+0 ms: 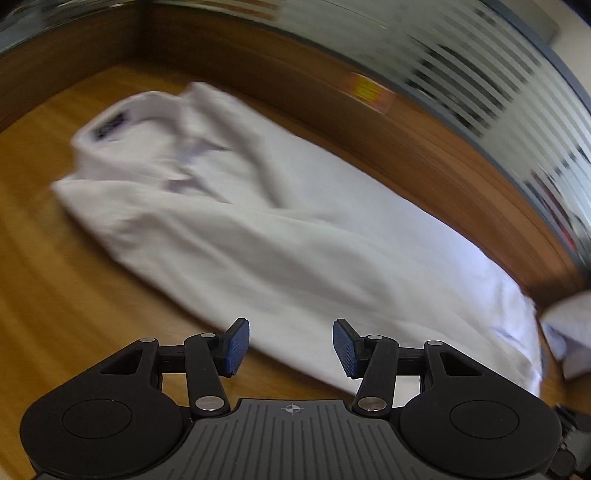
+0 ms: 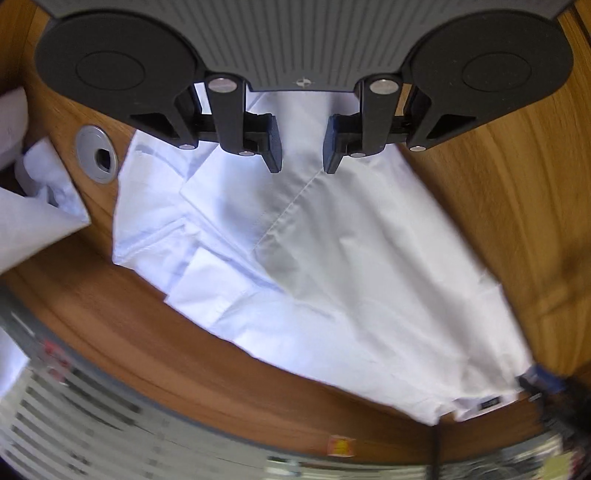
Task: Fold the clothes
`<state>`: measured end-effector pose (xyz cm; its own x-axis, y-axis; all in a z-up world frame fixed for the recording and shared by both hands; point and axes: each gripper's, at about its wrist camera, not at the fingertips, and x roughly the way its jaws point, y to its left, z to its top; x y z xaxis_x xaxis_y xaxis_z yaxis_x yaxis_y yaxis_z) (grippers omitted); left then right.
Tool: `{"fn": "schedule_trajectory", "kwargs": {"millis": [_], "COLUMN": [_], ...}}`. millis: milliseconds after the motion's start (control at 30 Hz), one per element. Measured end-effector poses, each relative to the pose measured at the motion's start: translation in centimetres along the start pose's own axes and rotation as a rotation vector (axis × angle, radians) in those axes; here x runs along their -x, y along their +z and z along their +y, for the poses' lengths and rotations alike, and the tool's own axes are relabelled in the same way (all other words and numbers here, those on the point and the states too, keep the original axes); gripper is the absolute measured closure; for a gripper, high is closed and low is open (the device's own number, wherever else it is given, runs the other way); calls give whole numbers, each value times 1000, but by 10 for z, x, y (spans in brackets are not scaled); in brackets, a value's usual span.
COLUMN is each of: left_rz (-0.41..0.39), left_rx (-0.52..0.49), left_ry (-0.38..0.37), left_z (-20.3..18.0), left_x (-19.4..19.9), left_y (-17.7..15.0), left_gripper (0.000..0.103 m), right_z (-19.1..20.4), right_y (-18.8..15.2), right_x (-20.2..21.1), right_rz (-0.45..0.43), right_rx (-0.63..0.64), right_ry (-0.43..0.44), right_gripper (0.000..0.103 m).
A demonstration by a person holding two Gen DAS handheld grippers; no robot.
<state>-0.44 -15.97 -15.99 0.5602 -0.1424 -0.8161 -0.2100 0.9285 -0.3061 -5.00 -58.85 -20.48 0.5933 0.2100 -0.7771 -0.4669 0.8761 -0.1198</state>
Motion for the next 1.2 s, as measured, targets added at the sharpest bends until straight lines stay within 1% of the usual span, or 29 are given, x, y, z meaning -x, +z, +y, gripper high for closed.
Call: {"fn": "schedule_trajectory", "kwargs": {"millis": [33, 100, 133, 200, 300, 367, 400, 467, 600, 633, 767, 867, 1100, 1200], "left_rz": [-7, -23, -27, -33, -24, -10, -9, -3, 46, 58, 93, 120, 118, 114], "left_rx": [30, 73, 92, 129, 153, 154, 147, 129, 93, 76, 13, -30, -36, -33], "left_ry": [20, 48, 47, 42, 13, -20, -43, -87, -165, -183, -251, -281, -368, -400], "left_z": [16, 47, 62, 91, 121, 137, 143, 149, 160, 162, 164, 162, 160, 160], "left_x": [3, 9, 11, 14, 10, 7, 5, -1, -18, -21, -35, -47, -47, -41], "left_y": [4, 13, 19, 31, 45, 53, 56, 58, 63, 64, 66, 68, 84, 93], "left_gripper": [50, 49, 49, 49, 48, 47, 41, 38, 38, 38, 38, 38, 40, 40], "right_z": [4, 11, 17, 31, 56, 76, 86, 106, 143, 153, 179, 190, 204, 209], "right_y": [4, 12, 18, 30, 53, 68, 76, 89, 109, 113, 123, 124, 133, 138], "right_x": [3, 11, 15, 20, 22, 23, 23, 19, 2, -2, -19, -27, -39, -39], "right_rz": [-15, -48, -55, -66, -75, -79, -80, -77, -43, -35, -8, 12, 51, 42], "right_rx": [-8, -22, -25, -30, -37, -42, -44, -41, -14, -8, 2, 10, -4, 0], "right_ry": [-6, -17, -17, -11, -3, 0, 1, 8, 17, 19, 12, -11, -52, -57], "right_gripper": [74, 68, 62, 62, 60, 51, 51, 49, 48, 46, 46, 45, 45, 39]}}
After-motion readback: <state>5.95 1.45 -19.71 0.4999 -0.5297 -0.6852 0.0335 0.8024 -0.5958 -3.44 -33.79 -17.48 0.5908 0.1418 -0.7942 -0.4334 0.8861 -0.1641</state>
